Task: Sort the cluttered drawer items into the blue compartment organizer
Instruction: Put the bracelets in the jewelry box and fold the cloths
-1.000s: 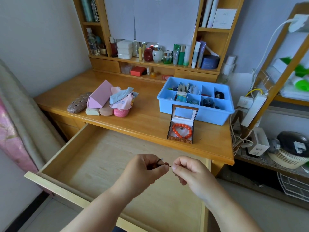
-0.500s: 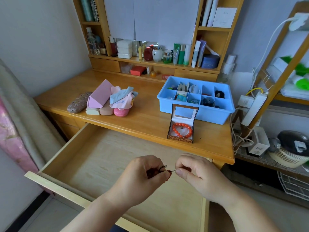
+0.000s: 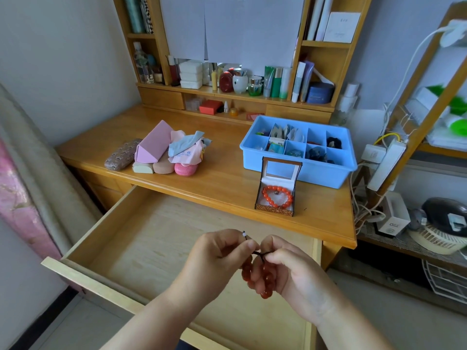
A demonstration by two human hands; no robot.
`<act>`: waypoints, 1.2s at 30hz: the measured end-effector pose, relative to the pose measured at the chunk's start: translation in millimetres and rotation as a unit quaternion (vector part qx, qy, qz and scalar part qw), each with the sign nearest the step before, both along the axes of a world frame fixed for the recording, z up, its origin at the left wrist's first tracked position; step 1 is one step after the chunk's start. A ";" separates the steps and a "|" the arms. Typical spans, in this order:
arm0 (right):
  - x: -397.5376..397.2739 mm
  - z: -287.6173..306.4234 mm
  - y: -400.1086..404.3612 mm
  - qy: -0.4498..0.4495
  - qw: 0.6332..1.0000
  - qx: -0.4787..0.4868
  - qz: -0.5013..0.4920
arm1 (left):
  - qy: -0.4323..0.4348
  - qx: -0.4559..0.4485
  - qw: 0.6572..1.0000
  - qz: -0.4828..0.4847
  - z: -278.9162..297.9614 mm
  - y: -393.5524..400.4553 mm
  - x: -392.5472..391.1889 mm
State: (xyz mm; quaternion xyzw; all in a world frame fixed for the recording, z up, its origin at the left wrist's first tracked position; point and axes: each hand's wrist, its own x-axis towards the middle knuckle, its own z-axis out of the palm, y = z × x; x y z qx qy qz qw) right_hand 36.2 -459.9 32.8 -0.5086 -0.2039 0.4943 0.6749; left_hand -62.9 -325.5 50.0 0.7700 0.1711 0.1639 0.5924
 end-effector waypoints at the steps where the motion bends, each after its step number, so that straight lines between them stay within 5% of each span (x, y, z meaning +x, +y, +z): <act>1: -0.1 1.1 1.1 0.004 1.000 -0.006 0.003 | 0.006 -0.032 0.999 -0.002 0.1 0.8 1.8; 6: -0.2 8.2 1.1 -0.031 0.995 -0.077 0.051 | 0.041 -0.030 0.996 -0.071 3.7 7.3 7.1; 14: -7.7 6.6 5.5 0.055 0.997 -0.062 0.004 | 0.040 -0.024 0.996 -0.071 0.2 6.1 13.1; 26: -13.0 -2.2 10.6 0.093 0.995 -0.004 -0.047 | 0.004 -0.118 0.988 0.103 -8.8 -3.8 13.0; 31: -11.0 -0.4 14.4 0.148 0.987 -0.006 -0.055 | 0.001 -0.261 0.957 0.124 -12.2 -13.9 15.8; 36: -4.9 -9.1 8.9 0.259 0.964 -0.007 -0.053 | 0.080 -0.354 0.932 0.012 -23.7 -5.7 11.7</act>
